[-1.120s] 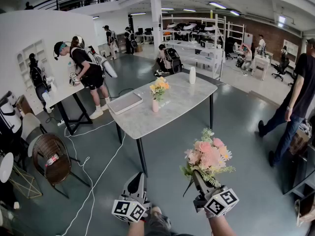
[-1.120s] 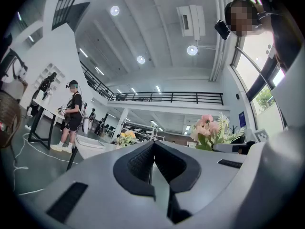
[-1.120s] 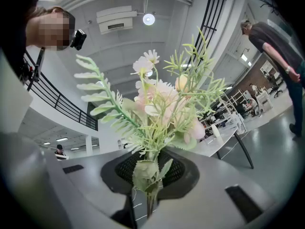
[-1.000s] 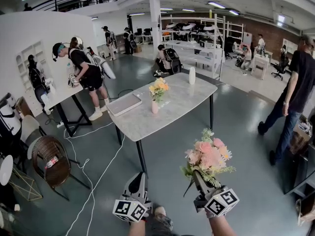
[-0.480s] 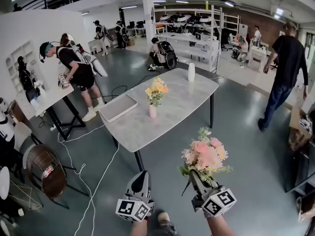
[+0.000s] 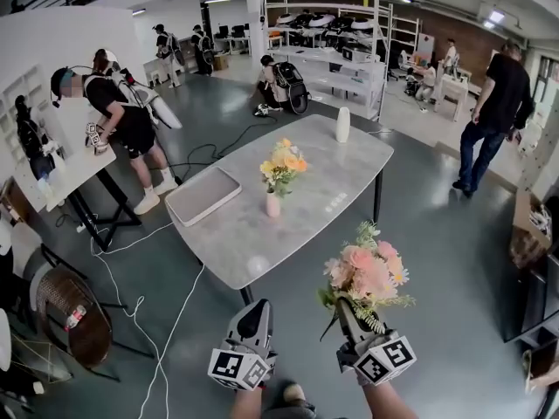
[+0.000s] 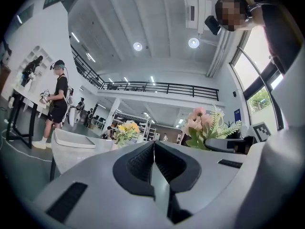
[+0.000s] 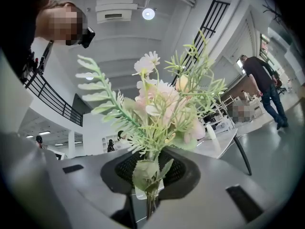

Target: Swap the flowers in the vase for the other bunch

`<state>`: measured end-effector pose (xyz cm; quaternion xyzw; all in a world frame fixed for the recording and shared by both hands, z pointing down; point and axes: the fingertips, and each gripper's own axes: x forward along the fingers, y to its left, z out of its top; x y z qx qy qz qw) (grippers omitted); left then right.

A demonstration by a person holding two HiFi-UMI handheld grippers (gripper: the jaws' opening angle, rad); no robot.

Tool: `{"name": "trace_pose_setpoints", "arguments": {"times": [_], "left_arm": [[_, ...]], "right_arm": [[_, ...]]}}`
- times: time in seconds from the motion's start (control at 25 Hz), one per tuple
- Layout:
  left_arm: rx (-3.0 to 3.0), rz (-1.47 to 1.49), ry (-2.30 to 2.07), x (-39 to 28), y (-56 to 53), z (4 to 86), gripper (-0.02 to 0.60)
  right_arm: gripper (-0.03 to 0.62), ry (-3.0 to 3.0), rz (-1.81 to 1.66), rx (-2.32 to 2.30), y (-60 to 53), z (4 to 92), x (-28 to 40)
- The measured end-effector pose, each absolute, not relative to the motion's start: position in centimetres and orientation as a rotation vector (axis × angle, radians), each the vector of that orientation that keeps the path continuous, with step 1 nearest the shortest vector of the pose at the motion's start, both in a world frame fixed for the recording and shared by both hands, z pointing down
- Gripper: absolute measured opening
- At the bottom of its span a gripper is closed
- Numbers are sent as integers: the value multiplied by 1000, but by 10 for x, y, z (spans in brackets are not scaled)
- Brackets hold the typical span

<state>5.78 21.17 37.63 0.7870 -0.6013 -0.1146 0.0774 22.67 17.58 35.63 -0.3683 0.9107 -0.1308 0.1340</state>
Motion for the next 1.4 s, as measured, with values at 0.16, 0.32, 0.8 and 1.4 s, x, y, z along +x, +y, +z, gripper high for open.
{"name": "trace_pose_setpoints", "arguments": {"times": [0.16,0.32,0.8,1.4], "left_arm": [[2382,-297,-1809,36,198,379,14],[2378,-293,-1827,10,188,381,15],[2328,-297,-1802,-10,177,409,14],[2388,-220,-1710,-28,88,426,15]], "right_arm": [[87,2643,-371,-1072,157,361,201],[87,2656,-352,-1053,143,360,171],[87,2695,-374,-1065,120,376,141],[89,2650,-392,-1122,35,394,109]]}}
